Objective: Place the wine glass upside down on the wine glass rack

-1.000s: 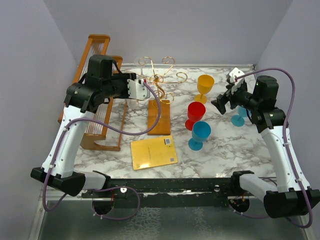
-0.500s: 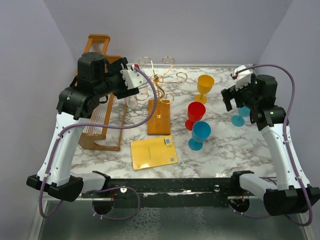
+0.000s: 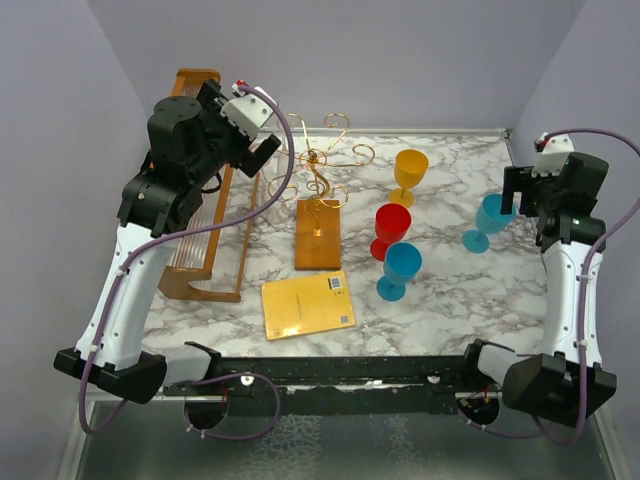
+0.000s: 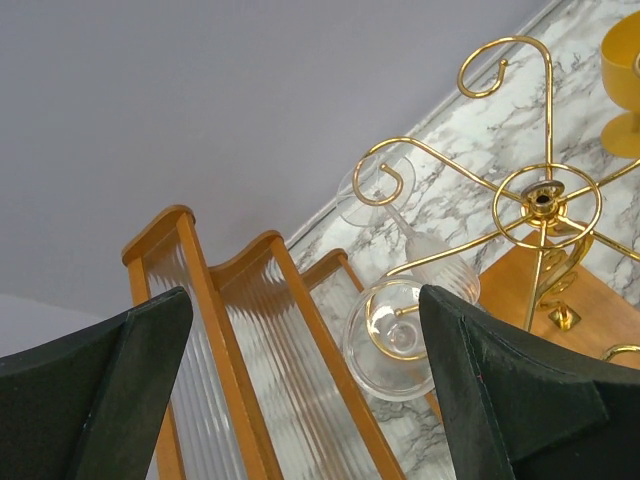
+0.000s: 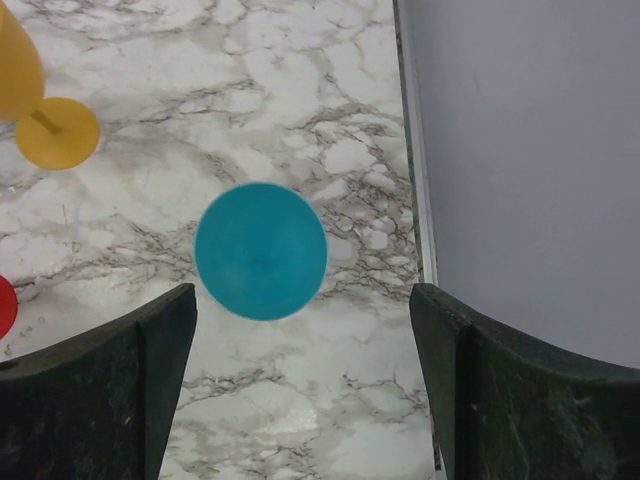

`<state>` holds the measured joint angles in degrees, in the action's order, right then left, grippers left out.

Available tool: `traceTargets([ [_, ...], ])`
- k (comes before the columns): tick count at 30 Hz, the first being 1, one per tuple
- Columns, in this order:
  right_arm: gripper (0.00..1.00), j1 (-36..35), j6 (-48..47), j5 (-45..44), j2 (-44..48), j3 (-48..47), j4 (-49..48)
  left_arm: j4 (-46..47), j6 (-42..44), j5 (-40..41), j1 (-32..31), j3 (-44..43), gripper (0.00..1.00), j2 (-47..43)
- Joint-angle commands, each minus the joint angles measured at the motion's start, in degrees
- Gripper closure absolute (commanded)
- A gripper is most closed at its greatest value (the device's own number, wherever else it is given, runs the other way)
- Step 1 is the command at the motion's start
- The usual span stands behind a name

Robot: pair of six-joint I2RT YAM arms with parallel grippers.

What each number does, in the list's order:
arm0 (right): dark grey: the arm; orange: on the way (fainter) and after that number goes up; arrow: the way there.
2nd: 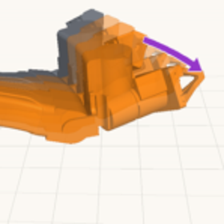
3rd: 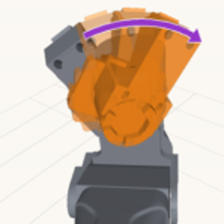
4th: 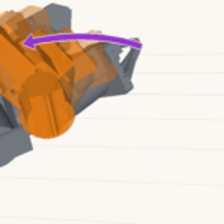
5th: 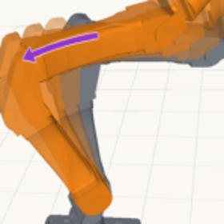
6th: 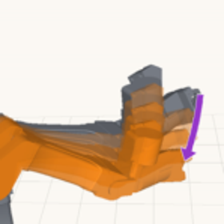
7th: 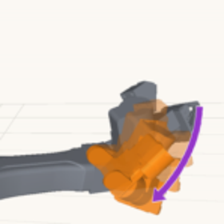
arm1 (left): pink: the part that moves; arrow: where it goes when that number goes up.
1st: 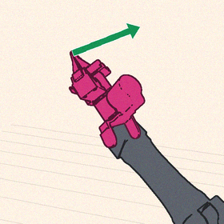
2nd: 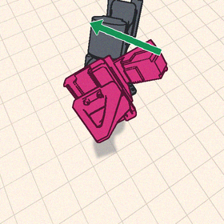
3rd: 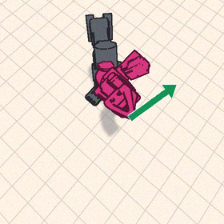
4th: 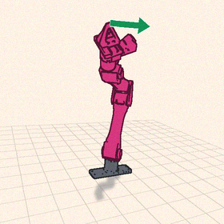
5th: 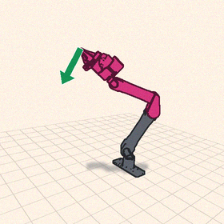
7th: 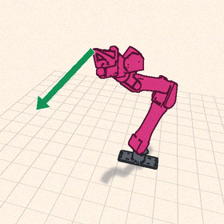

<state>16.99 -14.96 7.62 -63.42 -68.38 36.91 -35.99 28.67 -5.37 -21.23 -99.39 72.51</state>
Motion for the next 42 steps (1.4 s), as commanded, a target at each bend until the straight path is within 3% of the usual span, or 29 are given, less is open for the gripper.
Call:
traceTargets([
  [1,0.17,2.8,2.4,1.7,-3.5,-1.7,0.9,3.4,-4.1,3.4,0.0,0.0,0.01,-0.4],
  [15,0.53,3.0,0.7,-0.9,-15.7,-5.6,2.5,1.1,-4.4,2.7,0.3,-1.7,0.01,1.7],
  [28,0.72,2.9,-1.4,-1.3,-22.1,-5.9,2.5,0.2,-4.0,2.7,0.3,-3.3,0.01,4.0],
  [38,0.98,3.0,-2.7,1.6,-23.3,-8.9,3.8,0.4,-3.7,3.5,0.3,-4.4,0.01,5.7],
  [42,0.99,2.9,-3.9,3.5,-22.9,-12.6,4.8,1.3,-4.7,3.2,0.4,-5.4,0.01,6.1],
])
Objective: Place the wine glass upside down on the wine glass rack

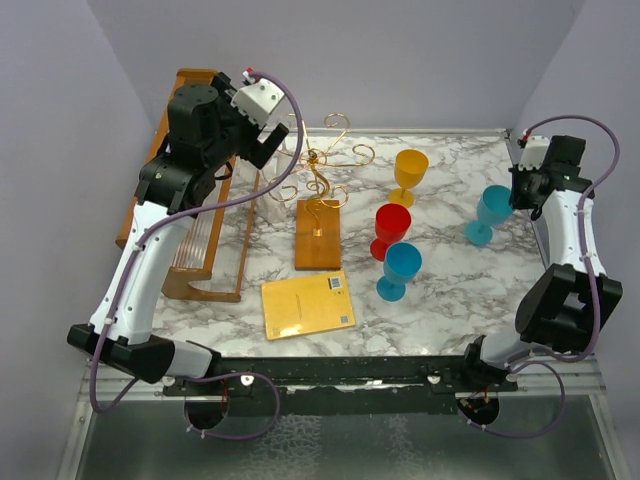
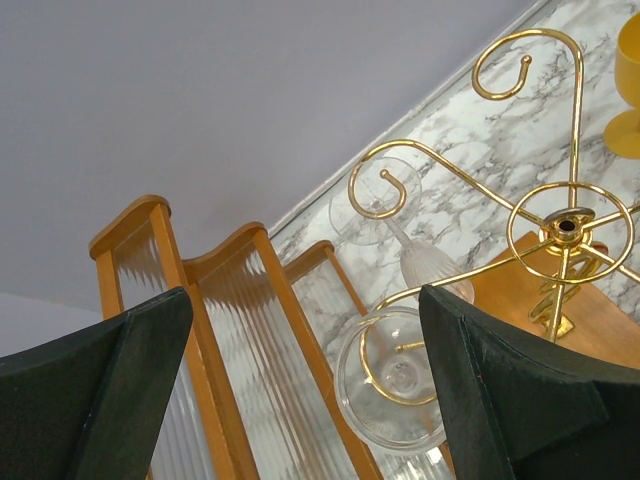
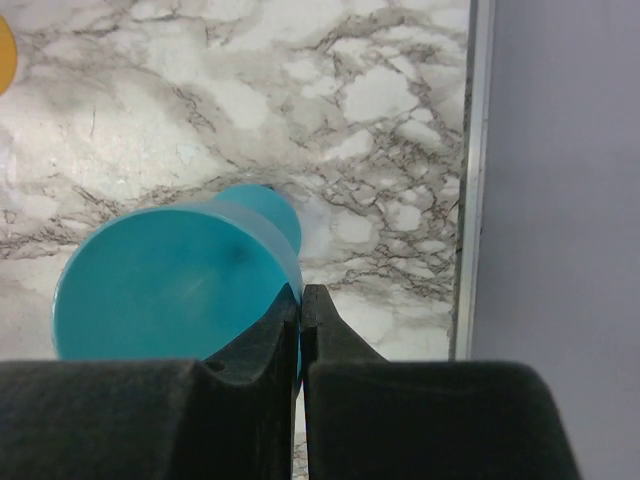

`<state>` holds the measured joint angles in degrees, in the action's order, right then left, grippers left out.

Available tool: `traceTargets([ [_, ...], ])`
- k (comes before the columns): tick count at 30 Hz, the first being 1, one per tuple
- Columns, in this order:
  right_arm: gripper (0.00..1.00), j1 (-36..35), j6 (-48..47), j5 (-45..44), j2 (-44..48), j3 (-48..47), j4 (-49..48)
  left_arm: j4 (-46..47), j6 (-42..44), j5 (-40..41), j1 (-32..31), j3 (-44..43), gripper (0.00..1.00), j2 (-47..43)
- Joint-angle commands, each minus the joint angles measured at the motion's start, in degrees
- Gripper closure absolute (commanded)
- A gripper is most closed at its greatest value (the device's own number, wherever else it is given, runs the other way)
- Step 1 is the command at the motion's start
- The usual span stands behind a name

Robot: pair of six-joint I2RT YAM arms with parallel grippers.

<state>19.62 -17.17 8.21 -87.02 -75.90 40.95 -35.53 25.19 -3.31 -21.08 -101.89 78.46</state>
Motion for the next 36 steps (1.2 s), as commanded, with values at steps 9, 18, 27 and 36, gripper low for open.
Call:
traceTargets([
  [9,0.99,0.1,-0.8,10.6,-0.7,-24.2,5.1,5.6,-10.8,2.8,0.2,-6.3,0.01,2.1],
  [18,0.99,-6.6,6.3,13.9,-1.6,-37.7,1.2,10.1,-22.2,-4.9,0.2,-11.7,0.04,6.4],
  [27,0.99,-16.9,11.7,17.9,-1.4,-42.4,-5.1,13.4,-33.6,-13.7,0.1,-9.5,0.08,7.3],
  [36,0.99,-19.5,17.9,27.7,-0.5,-42.8,-11.3,22.3,-48.5,-24.8,0.2,-8.6,0.1,11.5],
])
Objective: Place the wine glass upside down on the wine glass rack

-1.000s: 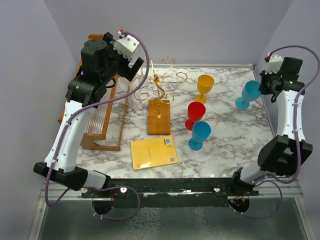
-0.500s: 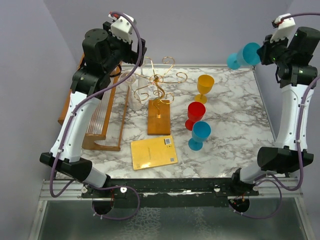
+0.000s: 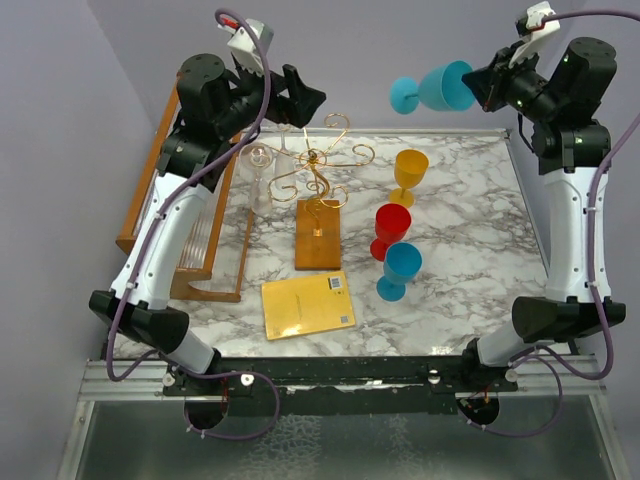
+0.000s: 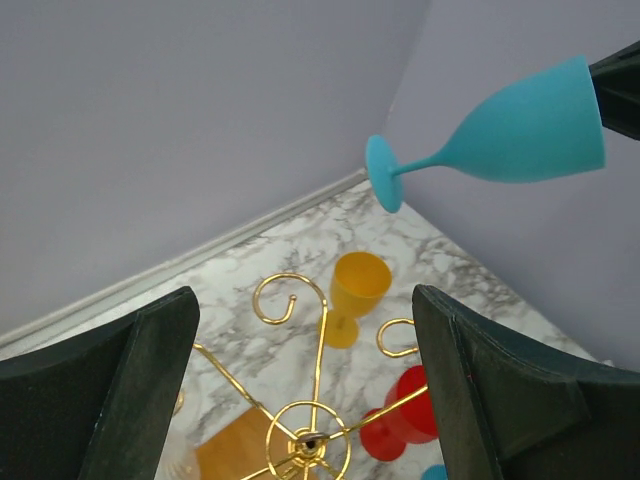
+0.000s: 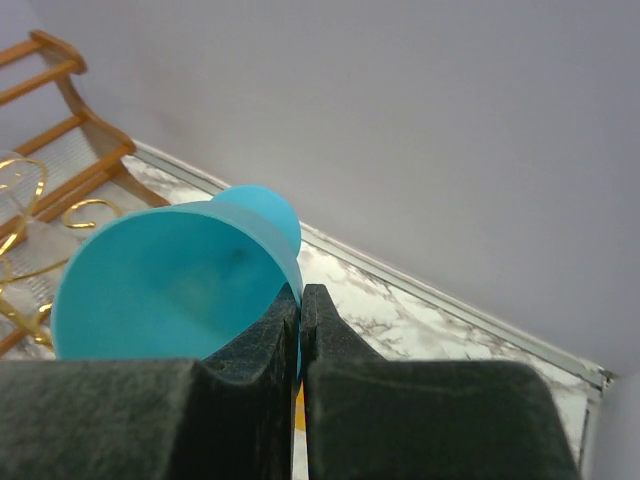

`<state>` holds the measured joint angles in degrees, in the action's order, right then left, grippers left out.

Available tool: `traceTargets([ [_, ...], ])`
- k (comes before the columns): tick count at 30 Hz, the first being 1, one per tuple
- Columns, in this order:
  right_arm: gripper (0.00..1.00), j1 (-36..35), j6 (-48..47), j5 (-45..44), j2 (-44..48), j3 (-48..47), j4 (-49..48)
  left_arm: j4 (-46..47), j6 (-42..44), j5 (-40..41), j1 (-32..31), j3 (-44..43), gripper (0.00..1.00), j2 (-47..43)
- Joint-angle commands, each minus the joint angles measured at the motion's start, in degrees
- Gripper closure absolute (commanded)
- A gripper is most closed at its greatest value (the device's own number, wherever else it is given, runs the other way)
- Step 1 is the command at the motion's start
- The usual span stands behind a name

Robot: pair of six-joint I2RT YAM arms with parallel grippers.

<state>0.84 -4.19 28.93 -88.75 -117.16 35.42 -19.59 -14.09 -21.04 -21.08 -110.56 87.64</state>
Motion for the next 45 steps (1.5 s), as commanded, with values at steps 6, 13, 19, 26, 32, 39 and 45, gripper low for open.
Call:
traceTargets([
  [6,0.99,-1.4,9.8,12.9,1.9,-1.1,-9.5,10.5,-16.1,-11.7,0.0,-1.3,0.15,5.9],
  [13,0.99,-1.9,13.7,19.1,3.0,0.9,-13.2,13.3,-20.2,-14.9,-1.9,-4.2,0.25,10.9],
  [19,0.99,-1.9,12.8,21.2,3.9,1.7,-13.7,15.1,-23.2,-16.2,-3.2,-4.1,0.3,12.9],
  [26,0.99,-1.9,11.5,21.5,4.6,2.7,-13.8,15.0,-22.8,-17.5,-3.8,-2.9,0.48,12.8],
  [32,0.99,-1.9,10.2,21.9,4.8,4.2,-14.3,15.3,-22.6,-18.4,-4.1,-2.8,0.65,13.7],
  [39,0.99,-1.9,9.6,21.9,5.4,5.4,-15.2,15.3,-22.9,-19.0,-4.3,-3.0,0.75,14.5],
  [45,0.99,-1.9,9.1,21.9,5.5,5.8,-15.3,14.4,-24.0,-19.0,-4.6,-3.8,0.75,15.4],
])
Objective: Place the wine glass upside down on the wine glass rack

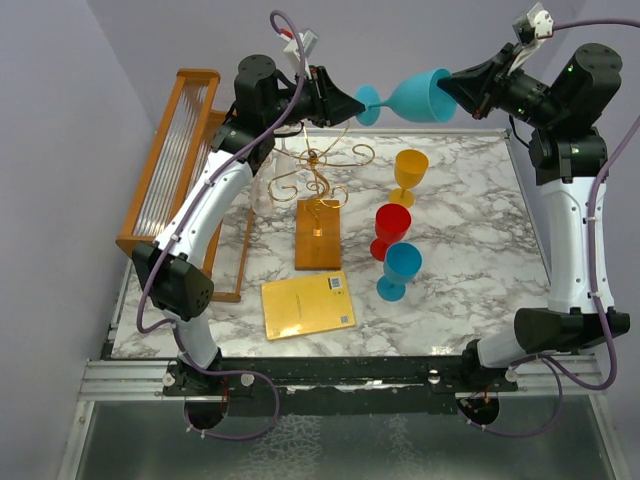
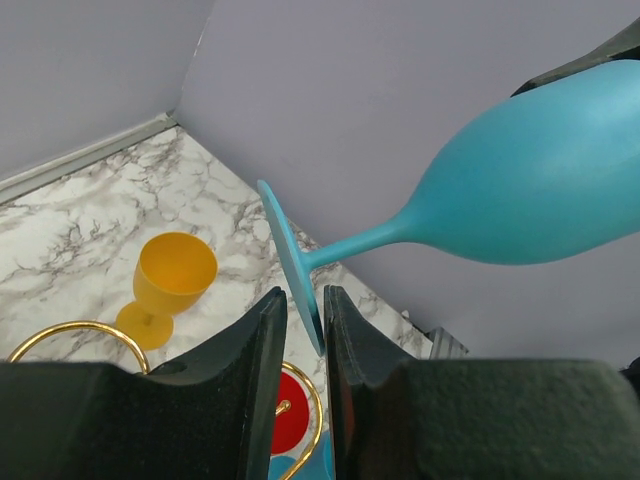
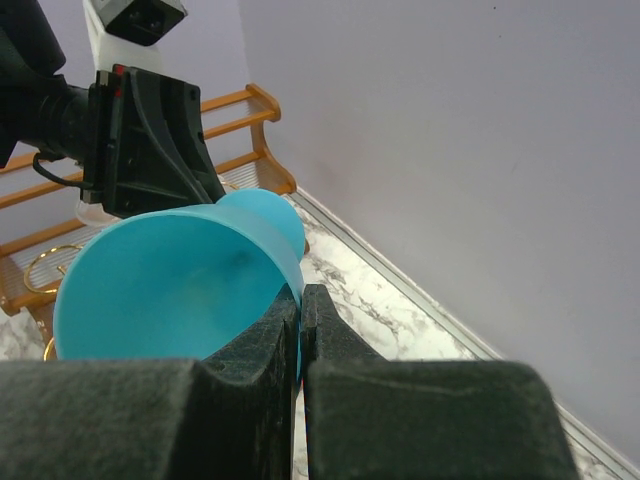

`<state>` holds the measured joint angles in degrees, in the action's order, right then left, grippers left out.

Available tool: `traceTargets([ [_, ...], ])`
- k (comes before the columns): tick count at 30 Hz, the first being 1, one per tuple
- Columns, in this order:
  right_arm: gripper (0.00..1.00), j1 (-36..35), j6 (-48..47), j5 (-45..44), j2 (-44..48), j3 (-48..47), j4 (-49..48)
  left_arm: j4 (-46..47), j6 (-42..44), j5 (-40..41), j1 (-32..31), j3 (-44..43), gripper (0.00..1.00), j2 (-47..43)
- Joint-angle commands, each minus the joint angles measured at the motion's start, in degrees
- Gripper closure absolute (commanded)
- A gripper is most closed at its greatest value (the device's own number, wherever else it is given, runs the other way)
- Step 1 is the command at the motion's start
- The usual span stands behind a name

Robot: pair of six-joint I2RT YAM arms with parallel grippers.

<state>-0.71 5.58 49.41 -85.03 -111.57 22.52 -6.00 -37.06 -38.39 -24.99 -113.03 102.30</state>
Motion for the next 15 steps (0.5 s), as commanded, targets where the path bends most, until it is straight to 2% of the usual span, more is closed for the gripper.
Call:
traceTargets([
  [1,0.99,-0.3,-0.6,1.6,1.8,0.3,-2.5,0.7,-1.1,-1.5,-0.8,-1.4,0.76,0.8],
  [5,0.99,-0.3,-0.6,2.2,1.9,0.7,-2.7,0.7,-0.8,-1.3,-1.0,-1.3,0.83,0.7],
  [9,0.99,-0.3,-0.6,2.7,2.2,1.3,-3.0,1.6,-1.7,-1.7,-1.1,-1.0,1.0,0.7],
  [11,0.96,-0.3,-1.3,2.3,2.7,1.9,-2.9,2.2,-2.2,-1.4,-1.0,-0.9,1.0,0.5],
  [15,0.83,-0.3,-3.4,1.5,3.3,3.1,-1.7,2.3,-1.5,-0.5,-0.8,-1.8,1.0,-0.1],
])
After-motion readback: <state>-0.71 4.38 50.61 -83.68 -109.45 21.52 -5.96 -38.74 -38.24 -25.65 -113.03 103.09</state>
